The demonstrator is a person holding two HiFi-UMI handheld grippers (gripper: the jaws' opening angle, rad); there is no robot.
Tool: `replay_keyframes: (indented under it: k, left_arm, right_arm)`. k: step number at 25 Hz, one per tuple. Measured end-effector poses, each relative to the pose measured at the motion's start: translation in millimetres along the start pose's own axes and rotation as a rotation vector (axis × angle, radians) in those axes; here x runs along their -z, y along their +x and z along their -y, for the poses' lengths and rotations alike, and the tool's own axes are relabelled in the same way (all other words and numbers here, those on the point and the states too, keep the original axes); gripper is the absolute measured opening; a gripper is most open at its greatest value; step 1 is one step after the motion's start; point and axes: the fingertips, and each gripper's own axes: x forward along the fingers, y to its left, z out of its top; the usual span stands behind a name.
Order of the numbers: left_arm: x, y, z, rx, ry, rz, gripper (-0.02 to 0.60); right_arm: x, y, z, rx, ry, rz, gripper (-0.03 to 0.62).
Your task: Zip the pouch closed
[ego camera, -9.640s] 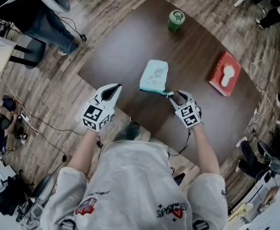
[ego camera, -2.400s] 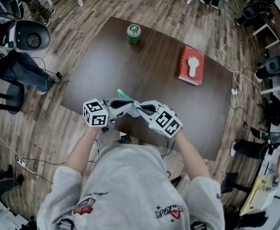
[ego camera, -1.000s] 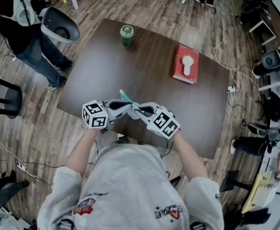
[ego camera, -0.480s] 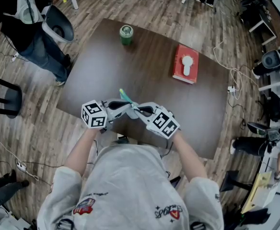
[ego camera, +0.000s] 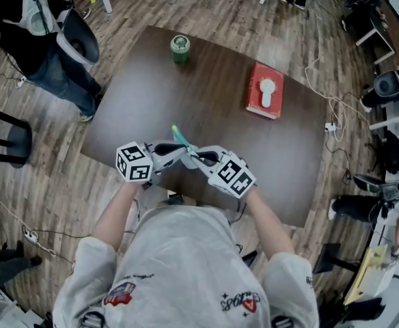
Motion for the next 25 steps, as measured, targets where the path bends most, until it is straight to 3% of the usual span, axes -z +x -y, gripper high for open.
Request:
replay_keyframes:
  k: [25]
  left_arm:
    - [-1.8,-4.7,-5.8,-0.019,0.001,0.003,0.005]
  right_arm:
    - [-2.6,-5.6,-0.8,0.0,0.005,0.023,0.011]
